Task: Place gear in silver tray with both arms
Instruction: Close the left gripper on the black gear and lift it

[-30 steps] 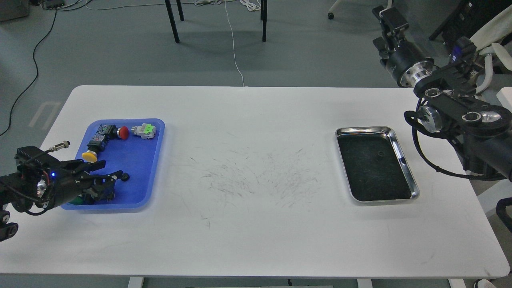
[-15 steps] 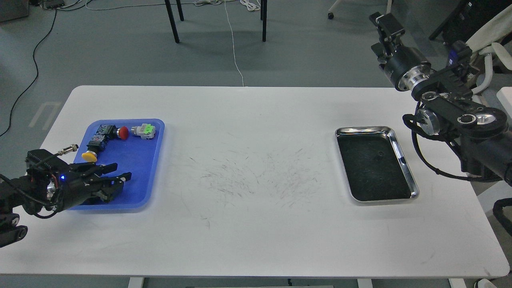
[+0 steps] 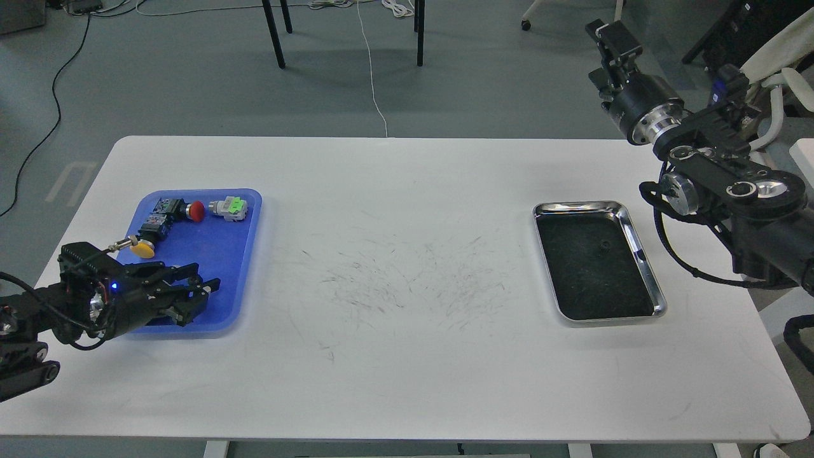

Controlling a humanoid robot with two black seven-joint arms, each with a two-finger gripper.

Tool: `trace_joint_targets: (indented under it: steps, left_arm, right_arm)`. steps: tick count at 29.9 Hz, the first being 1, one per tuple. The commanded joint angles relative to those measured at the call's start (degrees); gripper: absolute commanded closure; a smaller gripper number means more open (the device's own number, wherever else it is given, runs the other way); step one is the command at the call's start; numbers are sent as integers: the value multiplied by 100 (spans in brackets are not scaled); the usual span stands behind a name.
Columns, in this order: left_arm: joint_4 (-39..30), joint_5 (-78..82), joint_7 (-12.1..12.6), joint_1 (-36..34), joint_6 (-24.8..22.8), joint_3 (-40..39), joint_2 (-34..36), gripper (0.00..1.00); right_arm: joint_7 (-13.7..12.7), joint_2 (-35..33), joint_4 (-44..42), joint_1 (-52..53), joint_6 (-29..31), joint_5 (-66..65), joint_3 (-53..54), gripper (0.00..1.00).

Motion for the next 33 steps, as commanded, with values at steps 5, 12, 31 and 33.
trace_joint_targets:
  steps: [5,12,31,33]
  left_arm:
    - [27,-4,0,-15,-6,-2,39,47]
    - [36,-21,0,-32,-6,-11,57,46]
    - [370,-74,0,240,3,-54,-13,52]
    - [370,-74,0,222,3,-54,-13,55]
  right_arm:
    - [1,63,-12,-16,0,-8,0,6]
    - [1,64,-21,-25,0,-17,-9,6]
    - [9,64,-21,-95,-9,-17,-9,6]
    - [9,64,-21,-95,-9,-8,0,6]
